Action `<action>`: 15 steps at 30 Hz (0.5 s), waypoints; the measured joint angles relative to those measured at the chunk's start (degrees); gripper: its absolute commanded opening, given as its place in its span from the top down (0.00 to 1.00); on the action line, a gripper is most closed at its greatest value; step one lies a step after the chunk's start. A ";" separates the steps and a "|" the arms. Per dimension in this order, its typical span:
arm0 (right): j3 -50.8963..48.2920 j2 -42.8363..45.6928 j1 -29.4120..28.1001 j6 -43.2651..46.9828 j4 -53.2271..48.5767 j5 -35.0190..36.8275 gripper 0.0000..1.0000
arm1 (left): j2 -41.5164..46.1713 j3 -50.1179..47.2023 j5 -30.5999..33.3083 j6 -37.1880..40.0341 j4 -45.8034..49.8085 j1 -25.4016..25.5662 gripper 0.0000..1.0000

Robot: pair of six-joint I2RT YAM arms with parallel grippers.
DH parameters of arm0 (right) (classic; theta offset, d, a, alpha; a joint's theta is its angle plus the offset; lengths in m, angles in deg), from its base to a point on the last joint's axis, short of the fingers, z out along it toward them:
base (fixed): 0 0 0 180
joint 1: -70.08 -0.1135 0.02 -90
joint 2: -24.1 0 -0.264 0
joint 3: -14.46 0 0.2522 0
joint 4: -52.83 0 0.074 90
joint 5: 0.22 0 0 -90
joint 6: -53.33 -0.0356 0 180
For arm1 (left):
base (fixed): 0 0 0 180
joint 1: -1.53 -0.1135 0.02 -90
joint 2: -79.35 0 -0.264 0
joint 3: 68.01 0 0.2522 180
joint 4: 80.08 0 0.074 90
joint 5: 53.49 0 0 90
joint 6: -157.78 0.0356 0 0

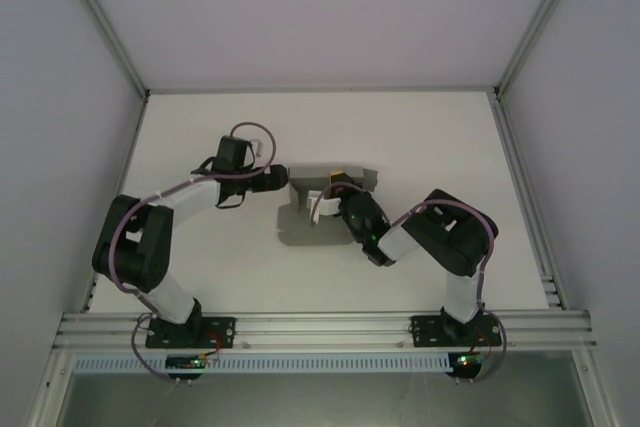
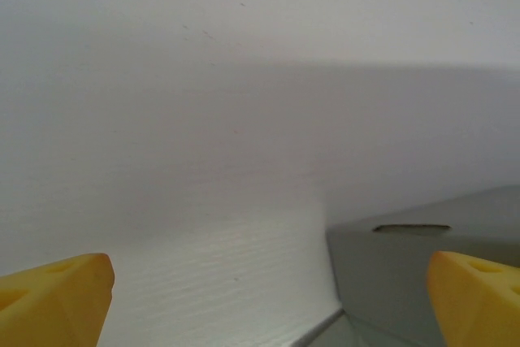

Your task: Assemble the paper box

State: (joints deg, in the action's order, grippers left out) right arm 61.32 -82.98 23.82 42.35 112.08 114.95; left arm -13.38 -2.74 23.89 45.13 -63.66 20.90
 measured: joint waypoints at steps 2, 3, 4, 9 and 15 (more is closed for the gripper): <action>0.13 0.00 0.07 -0.48 -0.39 0.22 1.00 | 0.20 -1.38 -1.49 -0.85 -1.55 0.13 0.02; 0.15 0.00 0.15 -0.66 -0.48 0.39 1.00 | 0.28 -1.90 -1.99 -1.05 -1.86 0.17 0.02; 0.17 0.00 0.15 -0.83 -0.57 0.50 1.00 | 0.35 -2.32 -2.25 -1.31 -2.12 0.44 0.03; 0.17 0.00 0.37 -1.29 -0.76 1.49 1.00 | 0.37 -2.51 -0.09 -1.84 -2.82 2.86 0.05; 0.17 0.15 0.52 -1.49 -1.09 2.12 1.00 | 2.27 -4.09 6.12 -1.75 -2.38 4.39 0.02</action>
State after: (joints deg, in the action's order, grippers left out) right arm 61.50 -82.83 24.34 40.86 110.99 117.07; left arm -11.11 -6.83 30.01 43.38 -66.05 25.30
